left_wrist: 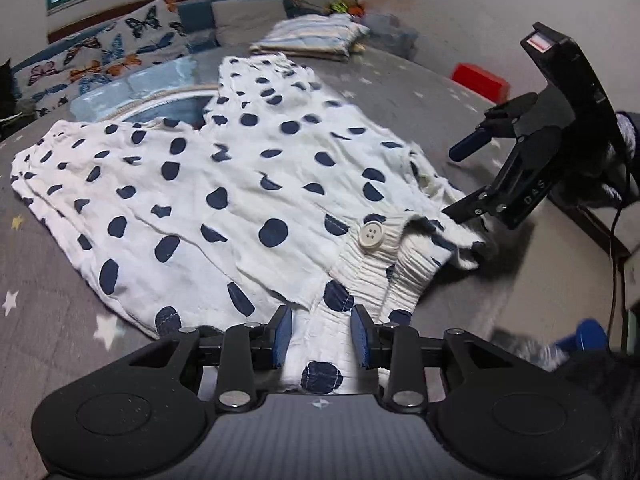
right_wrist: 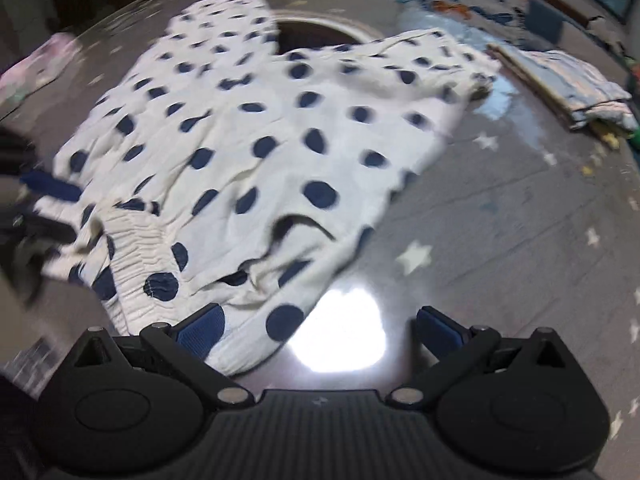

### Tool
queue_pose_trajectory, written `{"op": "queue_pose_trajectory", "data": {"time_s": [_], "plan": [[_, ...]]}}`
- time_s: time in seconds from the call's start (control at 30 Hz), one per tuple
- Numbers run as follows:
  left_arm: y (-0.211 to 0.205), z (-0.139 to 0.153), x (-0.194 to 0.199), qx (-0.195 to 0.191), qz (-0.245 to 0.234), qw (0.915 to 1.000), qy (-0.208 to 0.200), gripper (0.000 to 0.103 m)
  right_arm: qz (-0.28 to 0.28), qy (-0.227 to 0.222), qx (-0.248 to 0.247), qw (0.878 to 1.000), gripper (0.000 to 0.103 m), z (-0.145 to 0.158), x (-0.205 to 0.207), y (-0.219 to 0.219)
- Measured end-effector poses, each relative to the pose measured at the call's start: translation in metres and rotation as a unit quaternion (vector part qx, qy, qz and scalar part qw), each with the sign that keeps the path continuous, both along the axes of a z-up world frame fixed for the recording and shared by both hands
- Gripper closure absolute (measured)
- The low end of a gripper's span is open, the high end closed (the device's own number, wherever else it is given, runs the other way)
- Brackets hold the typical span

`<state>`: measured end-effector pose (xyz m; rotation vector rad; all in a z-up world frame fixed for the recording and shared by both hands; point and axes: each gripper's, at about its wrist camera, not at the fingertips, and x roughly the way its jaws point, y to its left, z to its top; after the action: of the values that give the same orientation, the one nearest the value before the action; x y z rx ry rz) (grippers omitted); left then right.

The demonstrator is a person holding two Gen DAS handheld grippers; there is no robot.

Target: Fold clothes

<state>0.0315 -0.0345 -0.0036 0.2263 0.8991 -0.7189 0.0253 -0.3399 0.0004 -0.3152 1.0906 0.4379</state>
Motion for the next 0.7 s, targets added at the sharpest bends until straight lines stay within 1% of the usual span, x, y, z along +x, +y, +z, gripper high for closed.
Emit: {"op": "queue_pose_trajectory", "data": {"time_s": [0.1, 0.2, 0.27, 0.43, 0.53, 0.7], "plan": [[0.006, 0.004, -0.005, 0.008, -0.014, 0.9998, 0.010, 0.067, 0.005, 0.006, 0.008, 1.000, 0.000, 0.004, -0.009, -0.003], [0.010, 0.015, -0.006, 0.018, -0.020, 0.9996, -0.001, 0.068, -0.001, -0.001, 0.016, 1.000, 0.000, 0.016, -0.007, -0.014], [0.009, 0.023, -0.002, 0.013, -0.018, 0.9997, -0.012, 0.067, -0.013, -0.014, 0.021, 1.000, 0.000, 0.028, -0.001, -0.024], [-0.002, 0.036, 0.013, -0.006, -0.008, 0.9994, -0.032, 0.067, -0.051, -0.038, 0.042, 0.997, 0.000, 0.048, 0.033, -0.046], [-0.015, 0.041, 0.023, -0.019, -0.006, 0.9991, -0.038, 0.068, -0.070, -0.050, 0.063, 0.994, 0.000, 0.052, 0.057, -0.052], [-0.057, 0.029, 0.040, -0.043, -0.039, 0.9979, -0.029, 0.068, -0.092, -0.070, 0.081, 0.990, 0.000, 0.053, 0.107, -0.050]]}}
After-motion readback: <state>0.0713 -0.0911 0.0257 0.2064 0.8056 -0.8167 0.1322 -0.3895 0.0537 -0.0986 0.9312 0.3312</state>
